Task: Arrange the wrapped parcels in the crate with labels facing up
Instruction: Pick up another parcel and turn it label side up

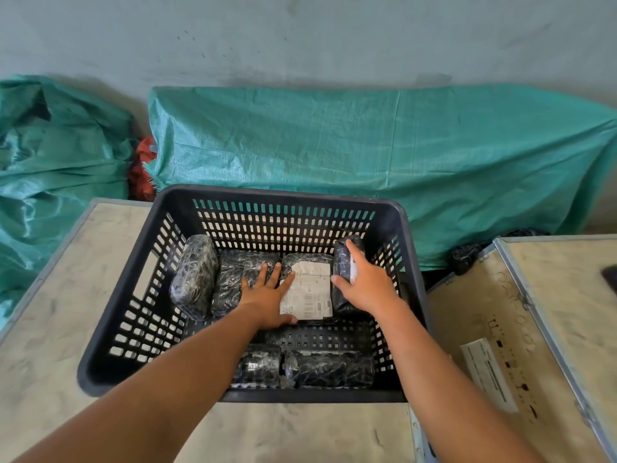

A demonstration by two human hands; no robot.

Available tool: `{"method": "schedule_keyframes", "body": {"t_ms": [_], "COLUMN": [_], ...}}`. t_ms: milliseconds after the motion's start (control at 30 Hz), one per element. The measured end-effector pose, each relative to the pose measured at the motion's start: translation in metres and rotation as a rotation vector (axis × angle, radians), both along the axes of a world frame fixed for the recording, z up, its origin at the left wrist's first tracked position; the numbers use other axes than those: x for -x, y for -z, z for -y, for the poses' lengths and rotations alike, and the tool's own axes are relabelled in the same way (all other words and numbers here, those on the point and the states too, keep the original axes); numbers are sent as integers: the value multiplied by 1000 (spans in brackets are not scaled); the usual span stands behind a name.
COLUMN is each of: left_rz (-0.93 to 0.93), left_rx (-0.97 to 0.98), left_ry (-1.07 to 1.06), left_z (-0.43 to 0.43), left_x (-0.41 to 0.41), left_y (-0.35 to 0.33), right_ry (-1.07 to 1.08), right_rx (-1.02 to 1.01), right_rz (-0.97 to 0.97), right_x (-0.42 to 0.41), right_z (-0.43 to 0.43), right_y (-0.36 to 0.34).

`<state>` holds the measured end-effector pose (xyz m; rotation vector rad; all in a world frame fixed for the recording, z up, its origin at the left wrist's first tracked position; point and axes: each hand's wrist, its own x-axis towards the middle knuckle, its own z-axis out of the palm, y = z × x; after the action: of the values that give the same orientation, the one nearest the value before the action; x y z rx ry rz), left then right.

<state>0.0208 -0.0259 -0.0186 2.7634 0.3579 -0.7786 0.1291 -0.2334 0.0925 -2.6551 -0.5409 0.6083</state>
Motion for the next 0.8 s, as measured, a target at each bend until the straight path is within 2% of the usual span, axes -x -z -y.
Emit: {"method": "schedule_keyframes", "body": {"t_ms": [133, 333, 500, 567, 700, 767, 800], "left_rz": [112, 430, 470, 547, 867, 970, 998], "left_rx": [44, 417, 687, 743, 779, 806, 824], "left_ry": [87, 71, 107, 50, -101, -143, -177], "left_z": [2, 9, 37, 50, 55, 48, 44], "left_x": [-5, -19, -19, -15, -8, -4, -3], "left_y": [-13, -78, -113, -117, -125, -128, -130], "right_ry": [31, 88, 161, 215, 274, 279, 259], "right_rx": [-162, -233, -309, -440, -731, -763, -720], "right_rz": [5, 40, 120, 44, -200, -266, -213], "right_x": [-1, -16, -21, -20, -14, -14, -15], "right_z": [-8, 7, 9, 6, -3, -4, -3], "right_y": [2, -23, -65, -81, -95, -99, -99]}}
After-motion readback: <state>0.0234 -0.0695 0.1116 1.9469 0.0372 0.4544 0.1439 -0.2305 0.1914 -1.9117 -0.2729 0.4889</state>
